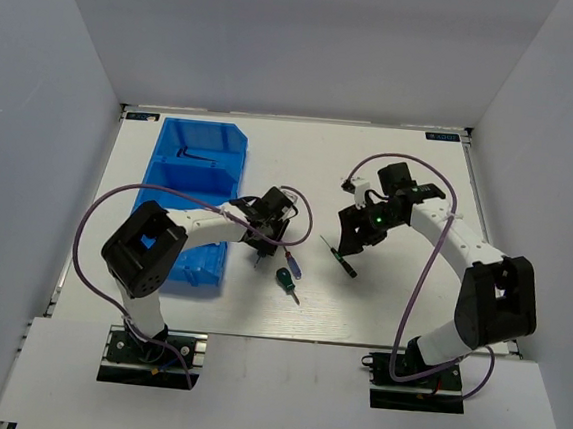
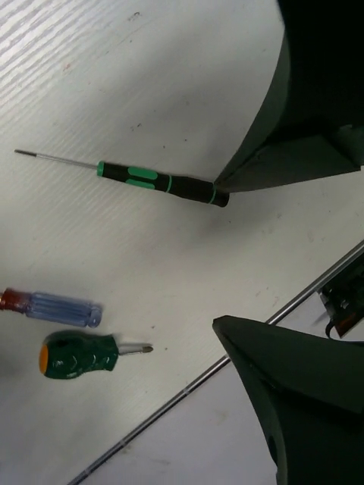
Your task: Sort the tools into containers
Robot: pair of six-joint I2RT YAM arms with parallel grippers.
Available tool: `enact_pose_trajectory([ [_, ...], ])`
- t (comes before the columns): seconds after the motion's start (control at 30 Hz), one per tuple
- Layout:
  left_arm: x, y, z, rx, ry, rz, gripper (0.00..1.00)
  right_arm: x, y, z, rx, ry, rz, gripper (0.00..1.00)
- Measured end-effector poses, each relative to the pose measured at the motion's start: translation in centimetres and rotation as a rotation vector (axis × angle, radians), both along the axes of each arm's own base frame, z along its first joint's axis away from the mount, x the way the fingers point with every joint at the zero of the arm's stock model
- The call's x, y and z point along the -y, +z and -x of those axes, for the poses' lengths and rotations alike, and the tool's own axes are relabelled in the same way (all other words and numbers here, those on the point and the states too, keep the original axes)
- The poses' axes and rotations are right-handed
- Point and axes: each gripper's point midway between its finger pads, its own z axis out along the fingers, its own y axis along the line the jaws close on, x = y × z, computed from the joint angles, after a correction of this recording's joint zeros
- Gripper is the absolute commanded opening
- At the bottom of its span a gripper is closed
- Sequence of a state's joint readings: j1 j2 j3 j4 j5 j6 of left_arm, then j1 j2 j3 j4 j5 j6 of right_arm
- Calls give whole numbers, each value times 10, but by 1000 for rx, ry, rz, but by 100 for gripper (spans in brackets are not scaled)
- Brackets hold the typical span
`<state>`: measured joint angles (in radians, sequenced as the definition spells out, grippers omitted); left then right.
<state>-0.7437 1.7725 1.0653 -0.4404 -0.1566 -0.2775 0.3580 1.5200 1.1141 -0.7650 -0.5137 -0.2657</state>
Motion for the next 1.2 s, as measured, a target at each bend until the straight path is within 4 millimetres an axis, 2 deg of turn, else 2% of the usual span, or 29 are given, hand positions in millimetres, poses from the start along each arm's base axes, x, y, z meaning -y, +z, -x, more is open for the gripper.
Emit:
enact_pose_trajectory([
  [0.03,0,0,-1,4,2,0,19,-2,2,1,4,13,-13,66],
  [0.07,0,1,-1,5,3,-1,17,-2,4,2,12,27,-21,57],
  [0.1,0,2,-1,3,3,-3,14,-4,7,4,20,42,-32,44],
  [0.13,0,3,-2,3,4,-6,13,-6,9,5,26,59,-44,26],
  [0.17,0,7,-3,7,6,-10,12,-8,11,8,29,78,-59,0],
  [0.2,0,13,-6,14,13,-11,12,-10,13,11,31,101,-71,0],
  [0.3,2,48,-28,96,54,5,11,-20,15,23,20,166,-99,0],
  [0.37,-1,87,-49,191,107,28,11,-30,15,33,12,220,-108,16],
  [0.43,-14,128,-71,292,188,46,11,-43,13,42,6,283,-108,28],
  [0.47,-24,145,-79,333,237,51,12,-48,11,45,0,307,-105,34],
  [0.5,-38,159,-85,368,292,50,14,-54,8,48,-1,330,-95,57],
  [0.53,-52,168,-90,394,342,47,15,-60,4,50,-10,342,-79,66],
  [0.57,-69,175,-92,408,394,37,17,-66,-1,51,-9,358,-61,68],
  [0.63,-99,178,-94,418,481,13,20,-78,-11,51,-16,376,-28,71],
  [0.73,-136,168,-94,391,591,-39,33,-96,-25,46,-32,379,23,71],
  [0.87,-158,150,-90,335,657,-79,40,-116,-40,28,13,364,86,71],
  [0.93,-167,145,-90,318,682,-90,49,-121,-47,24,34,368,123,71],
  [0.97,-172,143,-90,313,697,-95,49,-122,-50,24,41,372,140,71],
  [1.2,-202,138,-94,292,780,-101,67,-129,-68,39,56,422,226,71],
])
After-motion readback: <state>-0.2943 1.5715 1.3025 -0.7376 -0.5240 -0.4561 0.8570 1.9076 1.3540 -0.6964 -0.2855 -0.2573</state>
